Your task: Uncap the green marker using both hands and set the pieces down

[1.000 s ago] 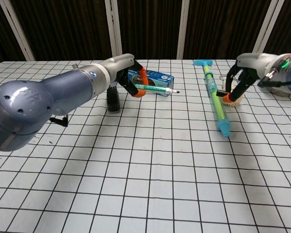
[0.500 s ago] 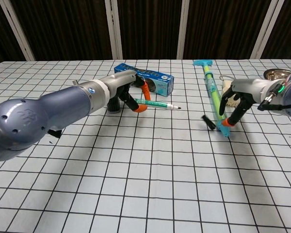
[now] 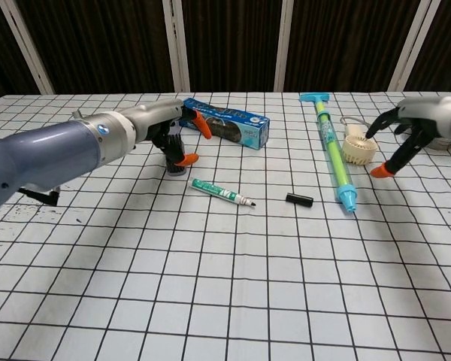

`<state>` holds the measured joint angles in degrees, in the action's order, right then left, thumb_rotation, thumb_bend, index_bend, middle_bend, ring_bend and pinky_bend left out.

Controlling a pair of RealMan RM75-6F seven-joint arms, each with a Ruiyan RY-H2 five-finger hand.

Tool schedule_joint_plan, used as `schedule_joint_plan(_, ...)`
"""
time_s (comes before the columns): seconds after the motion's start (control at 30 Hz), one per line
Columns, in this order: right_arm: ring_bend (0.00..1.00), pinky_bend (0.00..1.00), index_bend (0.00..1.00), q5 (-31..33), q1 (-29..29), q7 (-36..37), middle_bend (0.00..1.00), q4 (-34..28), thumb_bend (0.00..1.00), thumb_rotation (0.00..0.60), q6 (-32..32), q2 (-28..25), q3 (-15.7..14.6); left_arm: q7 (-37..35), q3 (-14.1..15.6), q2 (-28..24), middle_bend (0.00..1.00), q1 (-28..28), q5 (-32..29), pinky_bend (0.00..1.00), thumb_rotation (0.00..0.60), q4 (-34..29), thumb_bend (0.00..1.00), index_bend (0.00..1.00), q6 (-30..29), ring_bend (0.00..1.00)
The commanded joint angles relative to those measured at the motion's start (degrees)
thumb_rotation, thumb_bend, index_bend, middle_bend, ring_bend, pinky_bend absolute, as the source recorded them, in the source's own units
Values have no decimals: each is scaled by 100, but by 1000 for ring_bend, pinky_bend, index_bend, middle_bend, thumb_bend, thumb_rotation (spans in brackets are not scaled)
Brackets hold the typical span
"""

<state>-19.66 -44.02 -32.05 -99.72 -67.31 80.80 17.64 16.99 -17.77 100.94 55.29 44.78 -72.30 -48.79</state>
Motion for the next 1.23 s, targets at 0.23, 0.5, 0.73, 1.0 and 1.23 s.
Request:
schedule_joint_plan(0.23, 87, 45, 233, -1329, 1113, 613, 96, -486, 260, 600, -1014, -1197, -463, -420, 95, -1436, 101, -973, 713, 0, 600, -1731, 570, 194, -1071, 0)
schedule_joint_plan(0.5, 81, 44, 219, -2559, 2027, 1488, 96, 90, 260, 600, -1206, -1626, -1140, -616, 512, -3171, 44, -2076, 1097, 0, 600, -3115, 565, 171, -1802, 0)
schedule_joint_plan(0.73, 64, 35, 190, -3629, 2643, 2417, 96, 535, 261, 600, -1175, -2091, -1545, -1076, 1114, -3795, 17, -2984, 1934, 0, 600, -3149, 537, 158, -2476, 0)
schedule_joint_plan(1.0, 64, 36, 181, -4196, 2981, 2728, 96, 638, 261, 600, -1346, -2307, -1611, -1456, 1356, -3785, 2, -3376, 2300, 0, 600, -2779, 523, 133, -2621, 0)
schedule_joint_plan(1.23, 64, 35, 177, -4474, 3167, 2775, 97, 579, 261, 600, -1423, -2452, -1617, -1956, 1346, -3721, 2, -3611, 2592, 0, 600, -2484, 523, 133, -2820, 0)
